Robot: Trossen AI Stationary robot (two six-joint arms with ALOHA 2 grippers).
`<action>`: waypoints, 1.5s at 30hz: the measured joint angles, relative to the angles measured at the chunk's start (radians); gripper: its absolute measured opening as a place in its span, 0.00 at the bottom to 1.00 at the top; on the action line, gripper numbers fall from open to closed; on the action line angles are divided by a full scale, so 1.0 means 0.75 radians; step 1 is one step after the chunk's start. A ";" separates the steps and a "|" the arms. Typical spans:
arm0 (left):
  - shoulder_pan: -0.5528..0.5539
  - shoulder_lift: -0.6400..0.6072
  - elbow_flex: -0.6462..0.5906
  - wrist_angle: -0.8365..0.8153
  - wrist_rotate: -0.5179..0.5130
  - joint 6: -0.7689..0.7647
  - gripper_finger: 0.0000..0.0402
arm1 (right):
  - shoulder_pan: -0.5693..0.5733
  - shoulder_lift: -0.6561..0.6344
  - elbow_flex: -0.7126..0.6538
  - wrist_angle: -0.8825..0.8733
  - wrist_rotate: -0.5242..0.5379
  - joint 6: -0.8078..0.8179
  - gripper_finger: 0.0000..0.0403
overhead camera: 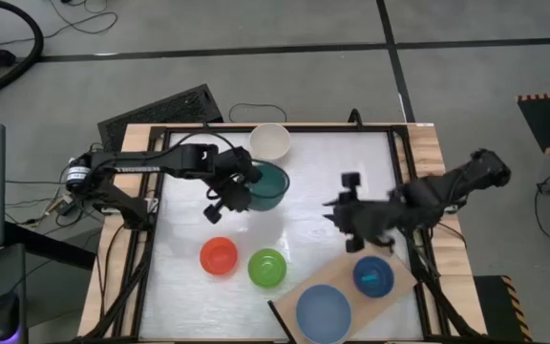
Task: Place and stack bowls onto a shelf
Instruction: Stack the dark green bowl on top of the light blue bowl on the shelf
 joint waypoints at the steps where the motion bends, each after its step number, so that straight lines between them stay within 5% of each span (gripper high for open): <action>1: -0.016 0.000 0.017 0.004 0.018 0.029 0.00 | -0.040 -0.015 0.000 0.110 -0.069 -0.078 0.36; 6: -0.103 0.001 0.096 0.013 0.121 0.206 0.00 | -0.217 -0.019 0.003 0.492 -0.489 -0.277 0.36; 16: -0.175 0.001 0.162 0.022 0.292 0.212 0.00 | -0.343 0.085 0.003 0.496 -0.989 -0.311 0.36; 20: -0.184 0.006 0.162 0.023 0.425 0.207 0.00 | -0.348 0.085 0.004 0.491 -1.020 -0.363 0.36; 35: -0.220 0.013 0.161 0.087 0.410 0.176 0.00 | -0.360 0.145 0.007 0.423 -1.173 -0.502 0.36; 45: -0.251 0.011 0.161 0.078 0.412 0.076 0.00 | -0.358 0.123 0.006 0.469 -1.126 -0.609 0.36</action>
